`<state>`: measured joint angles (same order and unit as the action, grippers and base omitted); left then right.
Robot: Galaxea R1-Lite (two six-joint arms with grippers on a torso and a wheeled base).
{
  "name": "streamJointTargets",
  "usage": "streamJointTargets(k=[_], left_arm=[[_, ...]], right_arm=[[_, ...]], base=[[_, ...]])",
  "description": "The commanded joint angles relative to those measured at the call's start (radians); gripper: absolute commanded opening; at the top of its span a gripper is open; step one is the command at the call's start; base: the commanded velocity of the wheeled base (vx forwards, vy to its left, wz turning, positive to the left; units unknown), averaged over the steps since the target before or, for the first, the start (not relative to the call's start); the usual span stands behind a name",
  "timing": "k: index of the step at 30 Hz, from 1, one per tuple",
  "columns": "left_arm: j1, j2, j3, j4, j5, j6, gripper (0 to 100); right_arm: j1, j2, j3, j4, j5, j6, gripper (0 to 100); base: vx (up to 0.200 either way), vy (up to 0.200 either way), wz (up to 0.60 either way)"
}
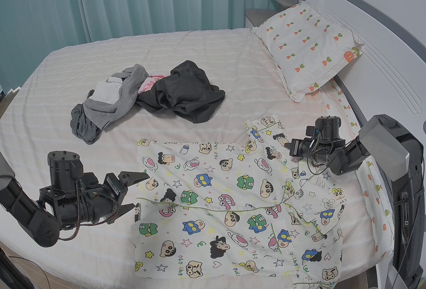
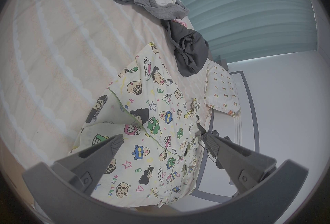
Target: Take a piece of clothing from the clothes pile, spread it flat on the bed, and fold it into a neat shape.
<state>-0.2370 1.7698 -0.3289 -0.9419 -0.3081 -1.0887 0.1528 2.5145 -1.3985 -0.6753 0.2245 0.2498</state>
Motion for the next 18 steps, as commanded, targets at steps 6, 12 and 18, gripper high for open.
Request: streamJointTargets(k=[6,12,18], left_arm=[[-0.004,0.014,0.001,-0.001,0.001,0.000,100],[-0.004,0.017,0.001,-0.008,0.001,0.001,100],[-0.004,0.023,0.001,-0.008,0.001,0.001,100]], right_arm=[[-0.024,0.003,0.004,-0.043,-0.010,0.029,0],[-0.036,0.010,-0.004,-0.082,-0.042,0.029,0],[-0.050,0.009,-0.007,-0.095,-0.060,0.031,0]], base=[[0.000,0.000,0.00],[0.000,0.000,0.00],[0.000,0.000,0.00]])
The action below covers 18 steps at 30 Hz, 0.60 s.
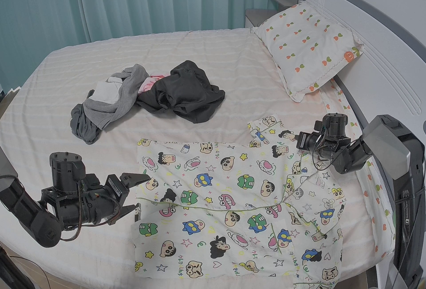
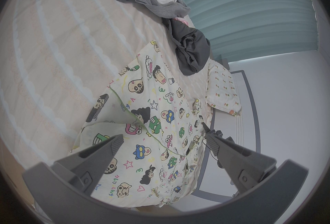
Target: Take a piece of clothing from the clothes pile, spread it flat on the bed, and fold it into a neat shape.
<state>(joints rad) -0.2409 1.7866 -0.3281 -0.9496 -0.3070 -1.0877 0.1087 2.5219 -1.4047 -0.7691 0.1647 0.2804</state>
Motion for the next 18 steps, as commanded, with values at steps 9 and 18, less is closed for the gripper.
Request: streamJointTargets(k=[9,18], left_arm=[[0.000,0.005,0.000,0.000,0.002,0.000,100],[-0.006,0.005,0.006,0.000,0.000,0.000,100]], right_arm=[[-0.007,0.003,-0.011,-0.001,-0.039,0.000,0],[-0.011,-0.134,0.112,-0.002,-0.033,0.103,100]], base=[[0.000,0.000,0.00],[0.000,0.000,0.00]])
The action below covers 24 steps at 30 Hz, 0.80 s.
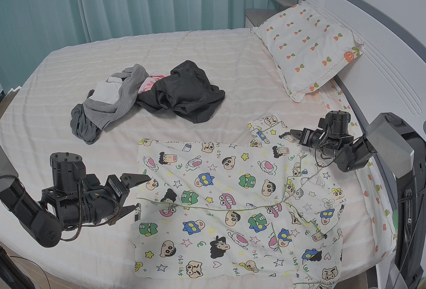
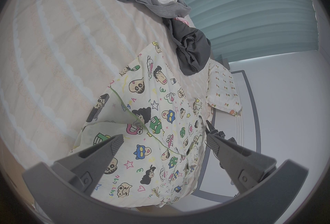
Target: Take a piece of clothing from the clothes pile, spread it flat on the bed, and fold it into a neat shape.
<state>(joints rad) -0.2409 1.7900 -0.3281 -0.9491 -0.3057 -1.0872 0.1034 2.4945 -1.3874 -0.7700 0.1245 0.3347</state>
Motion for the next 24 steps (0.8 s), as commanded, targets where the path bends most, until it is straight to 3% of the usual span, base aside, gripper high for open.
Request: streamJointTargets(k=[1,6,7,9,12,19,24], left_arm=[[-0.009,0.002,0.007,0.000,0.000,0.000,100],[-0.032,-0.006,0.017,0.000,0.002,0.000,100],[-0.043,-0.008,0.023,0.000,0.004,0.000,100],[-0.049,-0.008,0.024,0.000,0.004,0.000,100],[-0.071,-0.009,0.046,0.000,0.008,0.000,100],[-0.083,-0.009,0.060,0.000,0.023,0.001,100],[-0.083,-0.006,0.072,0.000,0.037,0.006,100]], right_arm=[[-0.008,-0.140,0.130,-0.002,0.011,0.069,100],[-0.030,-0.295,0.317,-0.006,0.026,0.178,100],[-0.041,-0.362,0.424,-0.015,0.037,0.207,100],[-0.051,-0.393,0.485,-0.029,0.049,0.208,100],[-0.080,-0.468,0.711,-0.141,0.096,0.210,100],[-0.134,-0.399,0.915,-0.374,0.210,0.210,100],[-0.145,-0.324,0.976,-0.514,0.215,0.207,100]], base=[[0.000,0.000,0.00],[0.000,0.000,0.00],[-0.200,0.000,0.00],[-0.200,0.000,0.00],[-0.200,0.000,0.00],[-0.200,0.000,0.00],[-0.200,0.000,0.00]])
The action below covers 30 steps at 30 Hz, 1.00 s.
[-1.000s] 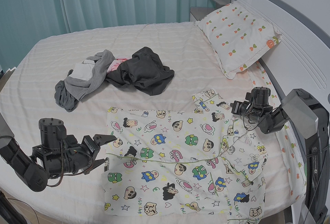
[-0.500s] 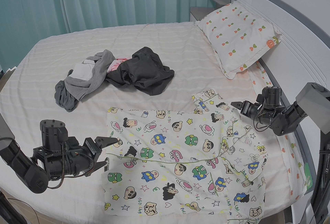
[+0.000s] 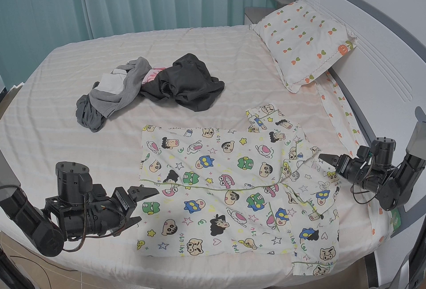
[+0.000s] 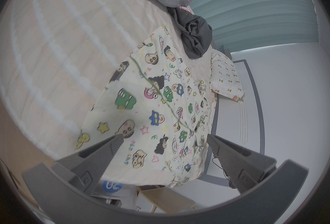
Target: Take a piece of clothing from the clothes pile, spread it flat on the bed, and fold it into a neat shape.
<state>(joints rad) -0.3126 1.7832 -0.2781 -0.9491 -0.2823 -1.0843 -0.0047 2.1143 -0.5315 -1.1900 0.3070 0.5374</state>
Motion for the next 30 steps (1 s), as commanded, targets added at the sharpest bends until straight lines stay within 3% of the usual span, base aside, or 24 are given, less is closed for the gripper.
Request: streamJointTargets(k=[1,9,15,30], left_arm=[[-0.013,0.002,0.020,0.001,0.014,0.003,100],[-0.010,0.041,0.016,0.000,0.022,0.009,100],[-0.010,0.101,-0.001,-0.002,0.078,0.009,100],[-0.020,0.180,0.002,0.001,0.080,0.067,100]], right_arm=[[-0.037,0.058,0.134,-0.109,0.034,0.003,100],[-0.031,0.076,0.176,-0.126,0.034,-0.019,100],[-0.041,0.127,0.177,-0.125,0.032,-0.077,100],[-0.054,0.178,0.208,-0.126,0.035,-0.169,100]], base=[[-0.200,0.000,0.00],[-0.200,0.000,0.00],[0.000,0.000,0.00],[0.000,0.000,0.00]])
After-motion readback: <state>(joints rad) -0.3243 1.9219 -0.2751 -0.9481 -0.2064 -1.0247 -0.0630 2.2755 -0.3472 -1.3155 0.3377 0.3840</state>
